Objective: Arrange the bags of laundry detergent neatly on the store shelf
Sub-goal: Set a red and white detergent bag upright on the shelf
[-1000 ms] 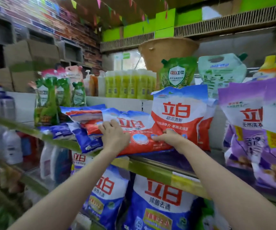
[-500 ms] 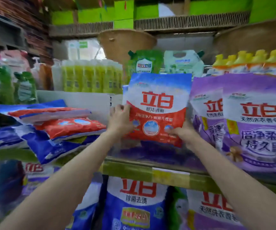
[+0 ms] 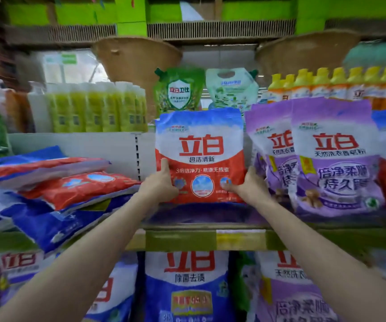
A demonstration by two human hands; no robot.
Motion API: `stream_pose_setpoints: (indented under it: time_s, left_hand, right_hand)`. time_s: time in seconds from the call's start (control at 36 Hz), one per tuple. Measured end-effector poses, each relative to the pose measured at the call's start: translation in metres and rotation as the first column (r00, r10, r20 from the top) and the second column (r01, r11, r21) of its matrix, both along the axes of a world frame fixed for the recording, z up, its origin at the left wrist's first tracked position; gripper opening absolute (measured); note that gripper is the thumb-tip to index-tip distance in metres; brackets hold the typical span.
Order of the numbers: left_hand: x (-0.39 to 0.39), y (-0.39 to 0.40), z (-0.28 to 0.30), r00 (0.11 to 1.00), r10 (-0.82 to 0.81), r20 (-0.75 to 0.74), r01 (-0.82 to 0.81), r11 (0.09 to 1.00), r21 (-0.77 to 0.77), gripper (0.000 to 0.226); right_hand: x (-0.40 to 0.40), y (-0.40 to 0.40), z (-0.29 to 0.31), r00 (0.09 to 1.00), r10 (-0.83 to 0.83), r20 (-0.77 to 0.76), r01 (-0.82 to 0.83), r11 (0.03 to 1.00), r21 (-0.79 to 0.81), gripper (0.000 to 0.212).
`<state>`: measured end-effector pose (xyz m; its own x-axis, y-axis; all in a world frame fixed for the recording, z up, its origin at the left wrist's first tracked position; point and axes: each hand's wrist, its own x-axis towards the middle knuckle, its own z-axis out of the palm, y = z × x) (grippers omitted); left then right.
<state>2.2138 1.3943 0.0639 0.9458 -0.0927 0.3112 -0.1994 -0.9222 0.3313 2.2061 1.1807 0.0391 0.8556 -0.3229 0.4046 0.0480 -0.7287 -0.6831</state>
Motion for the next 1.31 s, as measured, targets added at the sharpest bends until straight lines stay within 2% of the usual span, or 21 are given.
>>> stream_pose_setpoints:
  time_s: [0.06, 0.11, 0.17, 0.22, 0.31, 0.42, 0.53, 0.64, 0.75, 0.89, 0.94, 1.0, 1.08, 1.17, 1.25, 1.31]
  left_hand:
    - [-0.002, 0.0, 0.001, 1.0, -0.001, 0.008, 0.001, 1.0, 0.026, 0.07]
    - [-0.004, 0.002, 0.001, 1.0, 0.007, 0.01, -0.008, 0.998, 0.058, 0.069]
    - [-0.007, 0.003, 0.002, 1.0, 0.007, 0.004, -0.007, 0.996, 0.087, 0.064]
    - [-0.007, 0.004, 0.005, 1.0, 0.018, 0.007, -0.019, 0.992, 0.123, 0.056]
    - [-0.006, 0.01, 0.015, 0.999, 0.024, 0.031, -0.029, 0.988, 0.151, 0.047]
    - [-0.016, 0.029, 0.033, 0.992, 0.032, 0.12, -0.05, 0.988, 0.148, 0.041]
    - [-0.031, 0.063, 0.047, 0.972, 0.108, 0.21, -0.147, 0.973, 0.18, 0.035]
    - [-0.047, 0.113, 0.047, 0.938, 0.248, 0.241, -0.276, 0.957, 0.091, 0.033]
    - [-0.062, 0.16, 0.04, 0.906, 0.341, 0.25, -0.34, 0.939, -0.047, 0.028]
    - [-0.078, 0.191, 0.036, 0.774, 0.465, 0.43, -0.452, 0.881, -0.139, 0.028]
    - [-0.083, 0.204, 0.036, 0.723, 0.52, 0.455, -0.494, 0.849, -0.187, 0.027]
    - [-0.087, 0.216, 0.039, 0.707, 0.595, 0.382, -0.522, 0.803, -0.286, 0.033]
    - [-0.088, 0.229, 0.04, 0.744, 0.657, 0.121, -0.559, 0.711, -0.426, 0.054]
    - [-0.085, 0.239, 0.036, 0.828, 0.553, -0.097, -0.499, 0.645, -0.579, 0.063]
    - [-0.082, 0.244, 0.033, 0.849, 0.5, -0.174, -0.476, 0.578, -0.663, 0.073]
    - [-0.077, 0.244, 0.032, 0.866, 0.467, -0.18, -0.456, 0.59, -0.666, 0.076]
  right_hand:
    - [0.0, 0.005, -0.001, 0.997, -0.049, 0.066, 0.05, 0.999, -0.016, 0.097]
    - [-0.003, 0.008, 0.0, 0.987, -0.111, 0.113, 0.117, 0.992, -0.044, 0.094]
    - [-0.008, 0.012, 0.002, 0.969, -0.131, 0.209, 0.156, 0.982, -0.104, 0.07]
    - [-0.012, 0.018, 0.005, 0.95, -0.05, 0.308, 0.107, 0.98, -0.171, 0.04]
    - [-0.012, 0.032, 0.008, 0.926, 0.133, 0.353, -0.017, 0.95, -0.313, 0.027]
    - [-0.003, 0.059, 0.023, 0.909, 0.332, 0.251, -0.189, 0.866, -0.462, 0.019]
    - [0.013, 0.1, 0.037, 0.878, 0.465, 0.117, -0.37, 0.812, -0.452, 0.016]
    - [0.02, 0.148, 0.042, 0.83, 0.556, 0.045, -0.482, 0.756, -0.442, 0.021]
    - [0.023, 0.19, 0.047, 0.781, 0.624, -0.001, -0.569, 0.711, -0.413, 0.023]
    - [0.035, 0.228, 0.054, 0.75, 0.661, -0.005, -0.614, 0.694, -0.377, 0.028]
    - [0.038, 0.24, 0.057, 0.763, 0.646, -0.013, -0.602, 0.703, -0.378, 0.031]
    - [0.042, 0.249, 0.062, 0.784, 0.621, -0.009, -0.587, 0.735, -0.339, 0.036]
    - [0.051, 0.262, 0.064, 0.81, 0.584, -0.046, -0.578, 0.783, -0.23, 0.051]
    - [0.058, 0.272, 0.062, 0.791, 0.598, -0.133, -0.61, 0.787, -0.092, 0.058]
    - [0.06, 0.28, 0.057, 0.756, 0.629, -0.181, -0.644, 0.764, -0.031, 0.058]
    - [0.063, 0.282, 0.057, 0.741, 0.662, -0.113, -0.654, 0.75, 0.098, 0.042]
